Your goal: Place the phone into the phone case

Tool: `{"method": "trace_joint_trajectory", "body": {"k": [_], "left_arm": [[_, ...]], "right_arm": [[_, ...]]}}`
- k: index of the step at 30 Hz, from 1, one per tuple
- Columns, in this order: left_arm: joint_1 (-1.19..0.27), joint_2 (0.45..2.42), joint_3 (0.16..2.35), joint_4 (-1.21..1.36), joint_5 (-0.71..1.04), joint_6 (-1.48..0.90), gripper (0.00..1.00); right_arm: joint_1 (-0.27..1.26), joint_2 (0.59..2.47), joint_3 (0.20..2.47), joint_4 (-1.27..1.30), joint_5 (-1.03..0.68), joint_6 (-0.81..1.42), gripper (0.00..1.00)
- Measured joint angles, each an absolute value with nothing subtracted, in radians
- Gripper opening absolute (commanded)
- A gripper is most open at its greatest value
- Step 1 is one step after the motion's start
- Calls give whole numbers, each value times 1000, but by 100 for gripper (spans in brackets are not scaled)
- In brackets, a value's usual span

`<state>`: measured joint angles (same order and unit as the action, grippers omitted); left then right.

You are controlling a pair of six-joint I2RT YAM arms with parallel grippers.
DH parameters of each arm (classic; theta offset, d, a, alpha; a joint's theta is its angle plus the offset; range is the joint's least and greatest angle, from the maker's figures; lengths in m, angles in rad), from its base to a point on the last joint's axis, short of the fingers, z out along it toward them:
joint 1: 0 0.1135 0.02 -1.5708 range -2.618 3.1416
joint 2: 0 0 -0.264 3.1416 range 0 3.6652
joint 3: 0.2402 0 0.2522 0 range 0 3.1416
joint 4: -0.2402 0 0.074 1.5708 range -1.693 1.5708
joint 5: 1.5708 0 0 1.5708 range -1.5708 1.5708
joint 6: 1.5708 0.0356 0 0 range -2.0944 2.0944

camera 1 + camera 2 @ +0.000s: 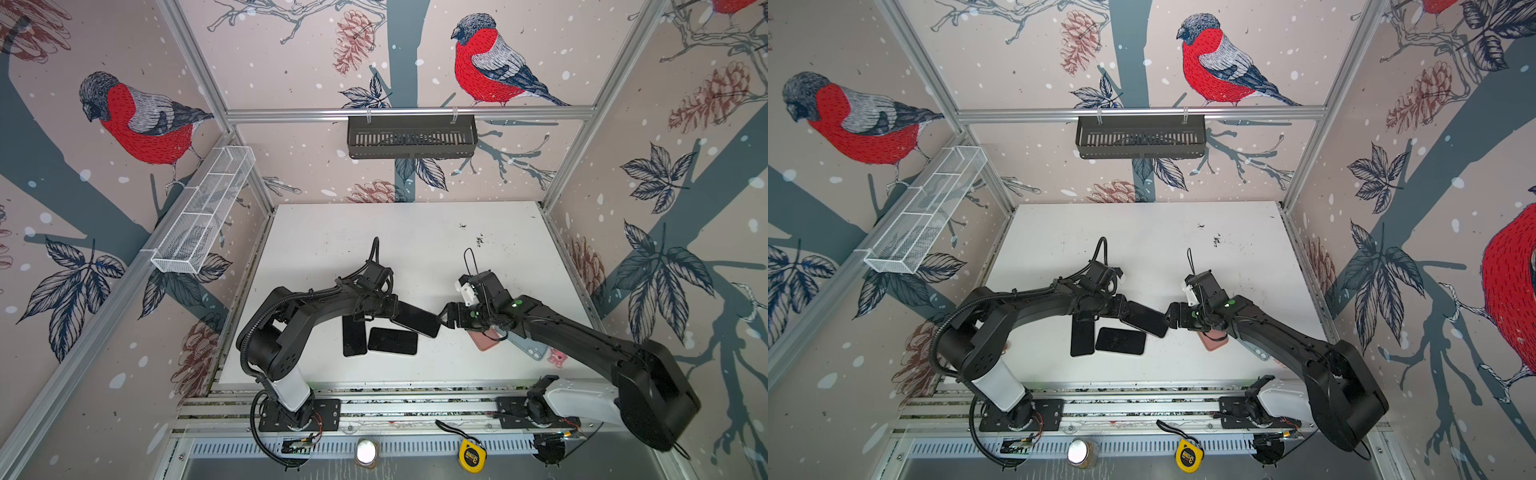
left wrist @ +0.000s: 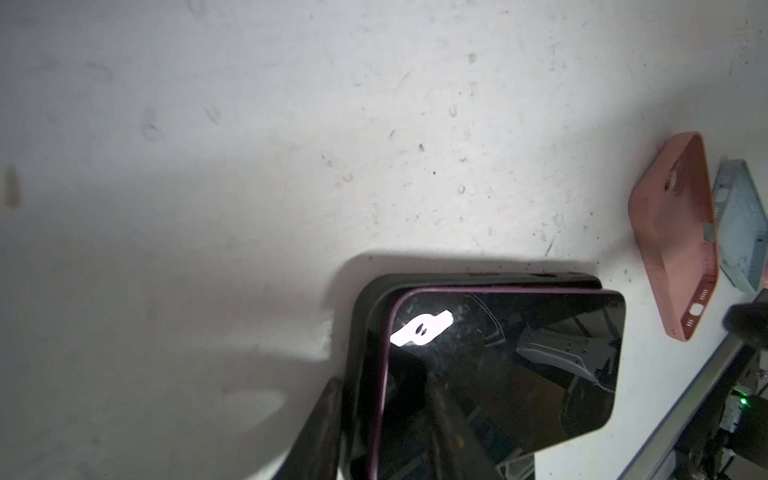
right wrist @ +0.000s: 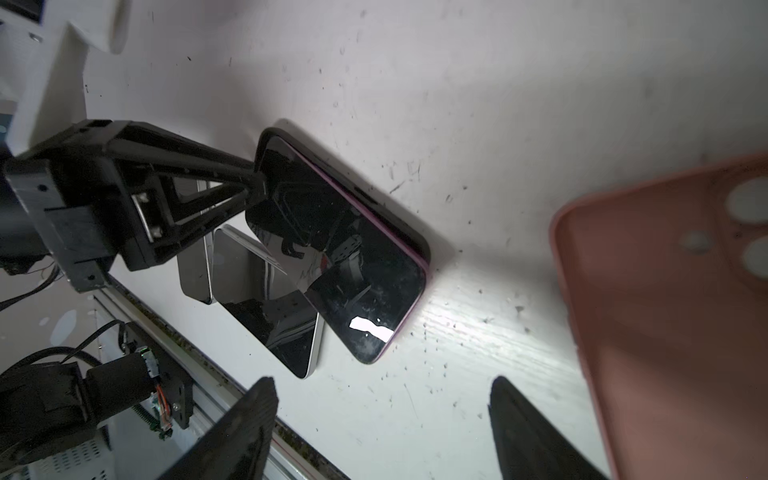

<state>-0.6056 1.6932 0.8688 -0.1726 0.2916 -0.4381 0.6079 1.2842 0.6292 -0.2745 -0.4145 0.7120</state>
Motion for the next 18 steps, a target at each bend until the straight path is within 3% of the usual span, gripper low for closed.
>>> {"method": "trace_joint_trajectory", "body": {"k": [13,18], "left_arm": [[-628,1662,808,-130,266,-474,24],[-644,1662,767,-57,290,-500,26]], "right_arm": [[643,1367,581,-67,-522,857,68],[638,1395,581,-67,-516,866,61]]}}
